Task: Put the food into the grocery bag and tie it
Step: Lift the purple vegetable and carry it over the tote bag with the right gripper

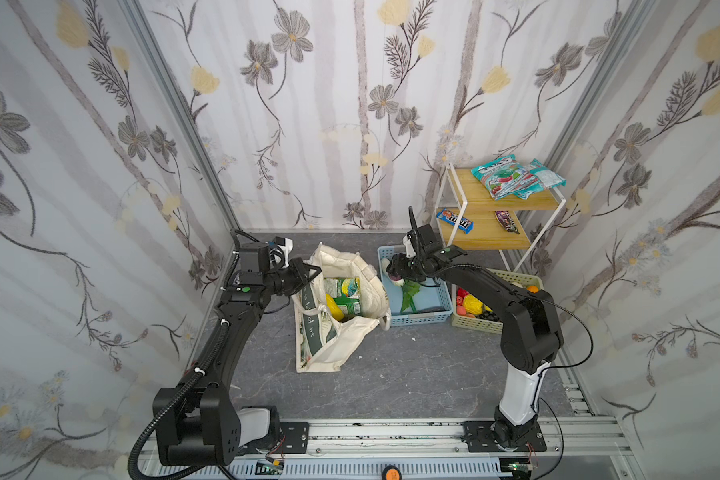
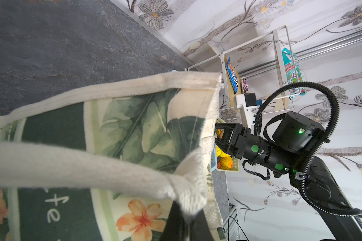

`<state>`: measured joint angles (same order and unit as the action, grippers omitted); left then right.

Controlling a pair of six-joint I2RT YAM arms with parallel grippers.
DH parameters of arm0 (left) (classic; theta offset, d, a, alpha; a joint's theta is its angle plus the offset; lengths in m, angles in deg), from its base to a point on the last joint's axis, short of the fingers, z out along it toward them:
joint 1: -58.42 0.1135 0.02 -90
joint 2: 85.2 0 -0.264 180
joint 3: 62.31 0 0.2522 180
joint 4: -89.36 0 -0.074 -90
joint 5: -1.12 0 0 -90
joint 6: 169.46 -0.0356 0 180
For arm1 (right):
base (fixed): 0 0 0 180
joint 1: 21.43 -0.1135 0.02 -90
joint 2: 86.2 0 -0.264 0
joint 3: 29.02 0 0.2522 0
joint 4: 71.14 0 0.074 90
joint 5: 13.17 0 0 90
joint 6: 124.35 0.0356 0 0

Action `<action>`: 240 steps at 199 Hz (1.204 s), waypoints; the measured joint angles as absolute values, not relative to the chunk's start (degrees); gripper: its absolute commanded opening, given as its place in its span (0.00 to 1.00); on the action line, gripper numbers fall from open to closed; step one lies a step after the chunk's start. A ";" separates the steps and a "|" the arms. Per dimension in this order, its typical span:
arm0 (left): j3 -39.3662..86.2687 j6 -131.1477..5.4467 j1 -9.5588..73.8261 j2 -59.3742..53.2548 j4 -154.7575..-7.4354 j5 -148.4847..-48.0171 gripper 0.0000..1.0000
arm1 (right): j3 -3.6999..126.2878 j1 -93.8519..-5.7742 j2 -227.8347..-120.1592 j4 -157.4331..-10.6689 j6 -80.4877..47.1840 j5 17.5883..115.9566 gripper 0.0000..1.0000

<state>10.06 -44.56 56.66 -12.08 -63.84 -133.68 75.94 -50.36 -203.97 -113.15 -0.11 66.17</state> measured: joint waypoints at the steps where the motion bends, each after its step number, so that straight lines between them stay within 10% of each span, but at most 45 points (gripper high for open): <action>1: 10.08 -44.56 56.66 -12.08 -63.84 -133.68 0.00 | 75.98 -50.36 -203.91 -113.15 -0.11 66.13 0.59; 240: 9.75 -44.47 56.62 -12.54 -63.84 -133.46 0.00 | 87.11 -57.61 -198.14 -117.79 -0.35 63.61 0.59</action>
